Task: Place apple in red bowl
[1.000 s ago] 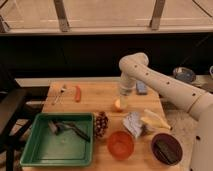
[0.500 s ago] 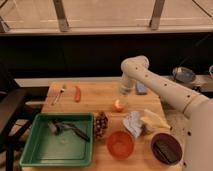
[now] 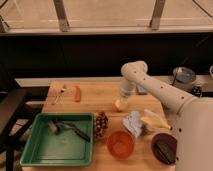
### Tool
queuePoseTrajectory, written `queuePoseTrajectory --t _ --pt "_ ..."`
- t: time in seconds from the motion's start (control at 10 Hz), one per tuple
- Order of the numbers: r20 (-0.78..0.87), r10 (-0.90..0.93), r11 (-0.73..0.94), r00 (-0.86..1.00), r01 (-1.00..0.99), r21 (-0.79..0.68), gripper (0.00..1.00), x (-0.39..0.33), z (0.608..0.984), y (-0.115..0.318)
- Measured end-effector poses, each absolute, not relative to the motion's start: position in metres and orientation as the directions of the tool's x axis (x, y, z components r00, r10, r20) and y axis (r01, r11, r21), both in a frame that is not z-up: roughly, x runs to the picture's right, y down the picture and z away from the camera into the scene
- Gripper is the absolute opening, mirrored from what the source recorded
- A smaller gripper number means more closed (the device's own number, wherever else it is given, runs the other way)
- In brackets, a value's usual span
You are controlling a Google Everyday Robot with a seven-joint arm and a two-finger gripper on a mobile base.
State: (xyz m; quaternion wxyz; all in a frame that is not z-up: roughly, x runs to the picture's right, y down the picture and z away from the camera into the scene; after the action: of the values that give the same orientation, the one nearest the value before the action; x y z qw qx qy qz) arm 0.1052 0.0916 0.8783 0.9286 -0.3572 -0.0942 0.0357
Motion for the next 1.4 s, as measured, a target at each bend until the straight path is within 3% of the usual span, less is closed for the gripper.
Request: queuePoseTrajectory --t 0.3,0.4,0.7,1.0,1.4 --pt "0.144 0.166 0.715 0.976 -0.018 -0.699 0.6 0.108 0.895 0.109" --pt "0.145 0.167 0.713 0.975 -0.018 -0.701 0.55 0.107 0.896 0.111" --pt "0.146 0.164 0.721 0.976 -0.017 -0.693 0.28 0.108 0.887 0.104" --pt "0.157 0.151 0.74 0.976 -0.006 -0.673 0.01 0.112 0.852 0.08" --pt "0.189 0.122 0.744 0.974 0.035 -0.667 0.0 0.118 0.792 0.079"
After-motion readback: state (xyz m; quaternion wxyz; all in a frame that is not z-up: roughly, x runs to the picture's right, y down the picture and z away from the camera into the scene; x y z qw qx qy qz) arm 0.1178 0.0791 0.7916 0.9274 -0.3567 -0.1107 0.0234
